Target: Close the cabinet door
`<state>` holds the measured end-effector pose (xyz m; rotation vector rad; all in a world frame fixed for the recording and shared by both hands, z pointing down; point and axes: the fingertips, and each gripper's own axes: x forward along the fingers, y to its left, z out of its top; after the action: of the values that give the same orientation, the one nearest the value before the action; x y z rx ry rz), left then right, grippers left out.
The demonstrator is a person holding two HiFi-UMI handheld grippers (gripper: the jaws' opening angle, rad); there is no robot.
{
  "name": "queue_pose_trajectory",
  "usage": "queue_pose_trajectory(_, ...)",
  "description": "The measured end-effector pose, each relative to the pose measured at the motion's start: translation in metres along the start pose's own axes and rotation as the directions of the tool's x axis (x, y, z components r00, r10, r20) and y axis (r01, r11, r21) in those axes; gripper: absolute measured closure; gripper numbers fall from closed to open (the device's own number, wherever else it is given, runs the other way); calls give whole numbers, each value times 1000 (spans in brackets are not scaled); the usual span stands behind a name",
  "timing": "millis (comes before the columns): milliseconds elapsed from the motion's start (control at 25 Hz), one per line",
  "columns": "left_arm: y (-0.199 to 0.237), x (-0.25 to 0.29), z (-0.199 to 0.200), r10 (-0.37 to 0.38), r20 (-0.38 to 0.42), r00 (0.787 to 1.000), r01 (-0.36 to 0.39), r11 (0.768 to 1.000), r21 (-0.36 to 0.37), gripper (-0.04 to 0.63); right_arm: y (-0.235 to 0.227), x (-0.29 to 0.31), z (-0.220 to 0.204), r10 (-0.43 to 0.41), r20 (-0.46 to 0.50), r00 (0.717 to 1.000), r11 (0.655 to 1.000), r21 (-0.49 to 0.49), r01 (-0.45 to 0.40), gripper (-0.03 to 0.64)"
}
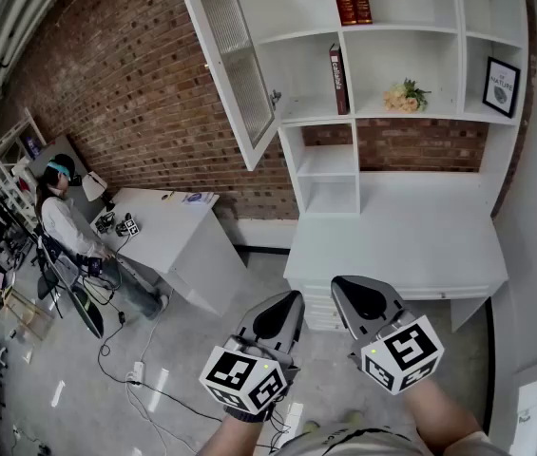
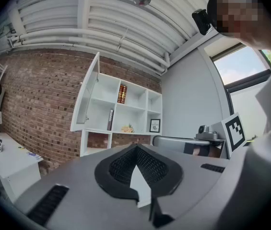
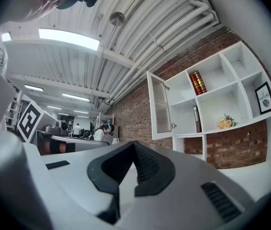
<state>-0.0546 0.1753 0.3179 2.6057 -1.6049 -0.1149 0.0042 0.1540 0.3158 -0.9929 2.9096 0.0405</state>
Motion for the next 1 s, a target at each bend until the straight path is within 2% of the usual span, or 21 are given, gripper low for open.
queue_pose_trajectory(400, -8, 11, -4, 10, -6, 1000, -10, 1000, -21, 584, -7, -5, 4, 31, 7, 999, 999, 8, -32, 600)
queue_pose_trajectory(600, -5, 21, 0, 40, -3, 999, -40, 999, -17, 584, -28, -11, 12, 34, 74, 997, 997, 65, -39, 598)
queue_pose_trajectory(760, -3, 24, -14, 44, -7, 999, -44, 999, -24, 584, -32, -8, -4, 41, 54, 998, 995, 90, -45, 598)
queue_pose_trajectory(1000, 10, 32, -13, 54, -10, 999, -54, 998, -39, 584, -30, 7, -7, 49, 42, 998, 996, 68, -52, 597)
